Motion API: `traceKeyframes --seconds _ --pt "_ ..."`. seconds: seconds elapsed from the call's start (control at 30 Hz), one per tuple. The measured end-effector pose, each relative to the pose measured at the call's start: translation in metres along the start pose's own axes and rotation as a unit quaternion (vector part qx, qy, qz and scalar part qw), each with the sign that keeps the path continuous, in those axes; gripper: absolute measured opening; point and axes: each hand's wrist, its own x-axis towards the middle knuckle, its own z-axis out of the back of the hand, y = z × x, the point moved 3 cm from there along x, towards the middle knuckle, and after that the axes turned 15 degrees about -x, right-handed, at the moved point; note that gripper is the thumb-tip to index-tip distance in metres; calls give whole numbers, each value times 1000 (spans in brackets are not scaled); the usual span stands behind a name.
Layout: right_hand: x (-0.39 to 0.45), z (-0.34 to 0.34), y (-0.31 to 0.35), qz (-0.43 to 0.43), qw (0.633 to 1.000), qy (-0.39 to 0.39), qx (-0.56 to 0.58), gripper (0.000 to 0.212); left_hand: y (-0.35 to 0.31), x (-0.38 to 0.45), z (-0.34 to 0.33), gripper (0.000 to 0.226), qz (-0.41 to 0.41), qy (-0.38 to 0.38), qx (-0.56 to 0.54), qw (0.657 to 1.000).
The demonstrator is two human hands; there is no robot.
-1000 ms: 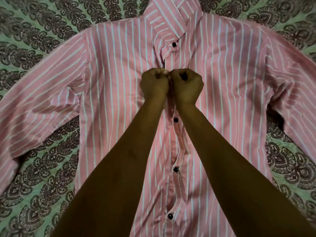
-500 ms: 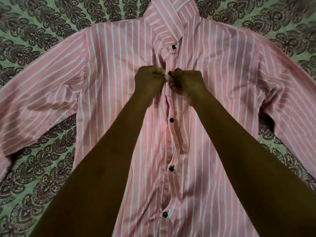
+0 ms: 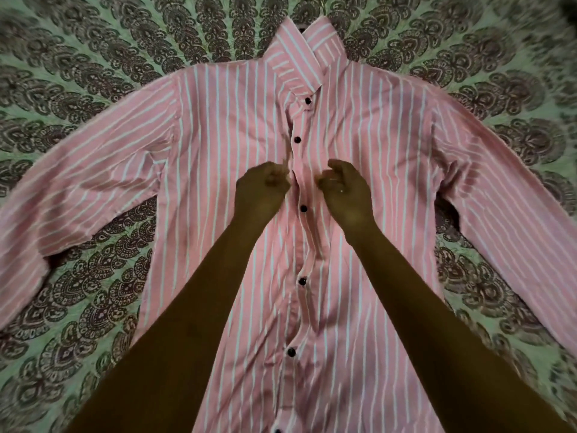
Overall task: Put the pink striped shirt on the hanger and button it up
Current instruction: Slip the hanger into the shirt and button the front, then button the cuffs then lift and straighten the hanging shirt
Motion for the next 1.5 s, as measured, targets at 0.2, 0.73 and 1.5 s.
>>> traceKeyframes --seconds 0.2,0.73,1.5 --pt "-95 54 -66 -40 998 -52 13 38 10 -88 -29 32 -99 93 83 987" --pt "-212 200 -257 -197 968 -133 82 33 6 -230 -231 38 -165 269 164 935" --pt "-178 320 -367 -315 861 -134 375 13 -14 -272 -451 62 -272 362 345 822"
